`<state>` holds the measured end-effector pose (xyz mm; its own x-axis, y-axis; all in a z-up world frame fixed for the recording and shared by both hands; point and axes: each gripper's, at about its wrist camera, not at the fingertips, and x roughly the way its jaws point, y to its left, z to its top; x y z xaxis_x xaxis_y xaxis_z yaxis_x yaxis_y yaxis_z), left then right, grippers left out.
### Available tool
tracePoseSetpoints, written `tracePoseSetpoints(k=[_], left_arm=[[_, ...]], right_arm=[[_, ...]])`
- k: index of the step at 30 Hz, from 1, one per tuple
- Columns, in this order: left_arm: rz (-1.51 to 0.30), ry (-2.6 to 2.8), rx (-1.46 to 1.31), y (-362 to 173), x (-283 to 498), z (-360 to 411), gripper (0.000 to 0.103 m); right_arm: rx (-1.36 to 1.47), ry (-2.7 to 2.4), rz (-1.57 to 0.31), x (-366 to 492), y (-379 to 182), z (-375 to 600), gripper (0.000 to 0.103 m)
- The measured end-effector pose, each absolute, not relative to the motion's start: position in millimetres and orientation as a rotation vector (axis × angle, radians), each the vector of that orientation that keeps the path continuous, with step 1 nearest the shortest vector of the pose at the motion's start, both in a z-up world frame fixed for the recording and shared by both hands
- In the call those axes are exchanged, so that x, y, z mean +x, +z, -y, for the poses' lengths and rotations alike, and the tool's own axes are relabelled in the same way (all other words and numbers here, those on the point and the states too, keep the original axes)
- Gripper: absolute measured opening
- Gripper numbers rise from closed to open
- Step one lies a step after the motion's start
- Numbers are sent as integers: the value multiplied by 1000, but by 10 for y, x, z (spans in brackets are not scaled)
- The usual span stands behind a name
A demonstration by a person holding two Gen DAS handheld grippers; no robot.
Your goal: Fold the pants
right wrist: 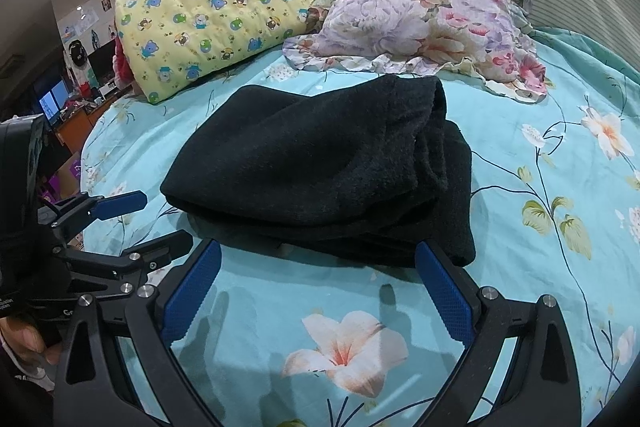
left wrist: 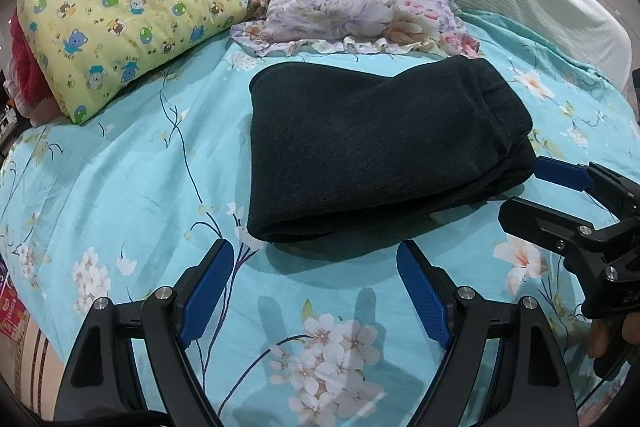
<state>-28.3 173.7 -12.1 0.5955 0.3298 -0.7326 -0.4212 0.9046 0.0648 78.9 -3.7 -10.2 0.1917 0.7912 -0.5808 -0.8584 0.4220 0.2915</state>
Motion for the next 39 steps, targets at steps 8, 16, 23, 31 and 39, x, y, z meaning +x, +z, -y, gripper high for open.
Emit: tracePoseSetpoints(k=[8,16,23,31,39], left_arm=[[-819,436,-121,-95,-296,-1731,84],[-804,429,-121,-10,-297,-1713,84],[-780,423,-129,42,-285,-1731,84],[-771,396,-196,96,-215,-1838,84],[-775,416,-190,140,-143,-1864,84]], right_arm=[[-104,1161,-732,768,-44,43,98],[-99,1161,-719,755,18,61,98],[-96,1157,-708,780,64,73,98],[-93,1162,-699,806,96,70,98],[-70,1154,-706,868,106,71,98]])
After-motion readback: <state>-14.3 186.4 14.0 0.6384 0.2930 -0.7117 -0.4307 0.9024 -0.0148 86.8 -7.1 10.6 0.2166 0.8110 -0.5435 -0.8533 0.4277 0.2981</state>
